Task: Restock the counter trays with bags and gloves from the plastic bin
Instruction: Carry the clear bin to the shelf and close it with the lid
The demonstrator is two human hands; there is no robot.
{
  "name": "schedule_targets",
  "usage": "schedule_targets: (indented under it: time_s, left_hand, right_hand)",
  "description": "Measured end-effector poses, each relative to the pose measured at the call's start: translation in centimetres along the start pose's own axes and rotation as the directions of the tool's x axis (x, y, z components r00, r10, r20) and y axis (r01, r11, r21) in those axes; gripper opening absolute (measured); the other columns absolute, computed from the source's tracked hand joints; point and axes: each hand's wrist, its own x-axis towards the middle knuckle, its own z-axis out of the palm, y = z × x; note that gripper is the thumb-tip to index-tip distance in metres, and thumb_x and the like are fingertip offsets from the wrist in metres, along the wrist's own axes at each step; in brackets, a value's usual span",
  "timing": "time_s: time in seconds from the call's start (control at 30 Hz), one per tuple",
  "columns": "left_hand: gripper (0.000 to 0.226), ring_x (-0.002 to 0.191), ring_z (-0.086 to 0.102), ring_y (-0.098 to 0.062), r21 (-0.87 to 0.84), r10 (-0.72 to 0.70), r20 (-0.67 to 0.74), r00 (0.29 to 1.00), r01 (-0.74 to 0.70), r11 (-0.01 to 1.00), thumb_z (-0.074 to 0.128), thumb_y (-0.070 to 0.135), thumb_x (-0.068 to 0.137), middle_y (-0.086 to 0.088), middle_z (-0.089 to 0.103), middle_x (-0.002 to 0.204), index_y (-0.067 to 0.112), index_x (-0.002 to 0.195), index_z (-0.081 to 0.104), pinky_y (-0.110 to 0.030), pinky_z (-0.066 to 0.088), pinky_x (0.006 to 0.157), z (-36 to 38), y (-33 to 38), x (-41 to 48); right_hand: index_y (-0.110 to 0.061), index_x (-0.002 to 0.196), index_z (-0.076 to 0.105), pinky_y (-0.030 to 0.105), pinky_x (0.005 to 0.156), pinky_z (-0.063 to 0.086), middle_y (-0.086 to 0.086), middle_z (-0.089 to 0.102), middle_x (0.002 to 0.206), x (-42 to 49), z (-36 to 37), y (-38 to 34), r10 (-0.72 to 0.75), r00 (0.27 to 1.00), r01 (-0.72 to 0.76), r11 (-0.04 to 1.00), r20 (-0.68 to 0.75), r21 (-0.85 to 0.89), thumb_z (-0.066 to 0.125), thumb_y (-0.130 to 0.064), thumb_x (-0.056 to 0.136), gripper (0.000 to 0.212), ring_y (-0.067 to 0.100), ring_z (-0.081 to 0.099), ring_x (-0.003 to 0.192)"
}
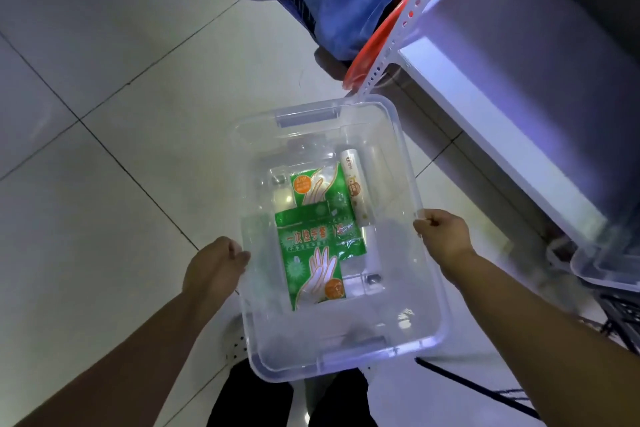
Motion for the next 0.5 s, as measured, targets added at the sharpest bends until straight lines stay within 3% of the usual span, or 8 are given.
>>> schedule_targets:
  time_s: [0.13, 0.23, 0.33, 0.4, 0.5]
  left_hand:
    - [0.017, 0.071, 0.061, -0.024, 0.032, 0.004, -0.02, 1.0, -0.003, 0.999, 0.056, 0.023, 0.087, -0.008, 0.068, 0.076, 0.009, 0.077, 0.057, -0.033, 0.043, 0.064, 1.9, -0.3, 2.6]
    - [0.018, 0.074, 0.061, -0.027, 0.077, 0.02, -0.017, 1.0, -0.019, 0.997, 0.055, 0.024, 0.089, -0.01, 0.068, 0.079, 0.008, 0.081, 0.057, -0.033, 0.042, 0.067, 3.1, -0.3, 3.7]
    - [0.018, 0.076, 0.06, -0.027, 0.107, 0.047, -0.006, 0.999, -0.046, 0.993, 0.055, 0.023, 0.089, -0.009, 0.067, 0.081, 0.007, 0.084, 0.057, -0.031, 0.042, 0.067, 3.8, -0.5, 4.0]
    - [0.015, 0.075, 0.059, -0.028, 0.107, 0.059, 0.005, 0.998, -0.059, 0.993, 0.056, 0.02, 0.088, -0.01, 0.064, 0.08, 0.006, 0.084, 0.057, -0.031, 0.041, 0.065, 4.1, -0.7, 4.1]
    - [0.008, 0.073, 0.054, -0.028, 0.117, 0.061, 0.023, 0.998, -0.063, 0.991, 0.052, 0.013, 0.088, -0.013, 0.061, 0.081, 0.007, 0.086, 0.056, -0.03, 0.037, 0.066, 4.1, -0.4, 3.8]
  right_hand:
    - [-0.03, 0.053, 0.036, 0.021, 0.048, 0.026, -0.006, 0.036, 0.055, 2.5, 1.8, 1.0, -0.018, 1.0, 0.018, 1.0, -0.02, -0.025, 0.052, -0.002, 0.086, 0.046, 0.012, 0.032, 0.05]
    - [-0.028, 0.056, 0.044, 0.022, 0.051, 0.032, -0.005, 0.039, 0.056, 3.9, 2.5, 1.9, -0.01, 0.999, 0.008, 0.999, -0.045, -0.039, 0.052, -0.004, 0.086, 0.039, 0.015, 0.035, 0.053]
    - [-0.015, 0.086, 0.065, 0.029, 0.068, 0.043, 0.001, 0.053, 0.068, 4.5, 3.0, 2.8, 0.006, 0.997, -0.008, 1.0, -0.079, -0.026, 0.054, -0.008, 0.089, 0.014, 0.022, 0.048, 0.067]
    - [-0.009, 0.101, 0.067, 0.031, 0.074, 0.048, 0.008, 0.061, 0.08, 4.8, 3.3, 3.4, 0.001, 0.997, -0.004, 0.999, -0.084, -0.037, 0.054, -0.009, 0.09, 0.017, 0.027, 0.055, 0.074]
    - [0.001, 0.096, 0.067, 0.038, 0.078, 0.053, 0.023, 0.063, 0.085, 4.9, 3.3, 3.6, -0.019, 0.996, 0.011, 0.995, -0.088, -0.096, 0.051, -0.007, 0.09, 0.018, 0.041, 0.058, 0.078]
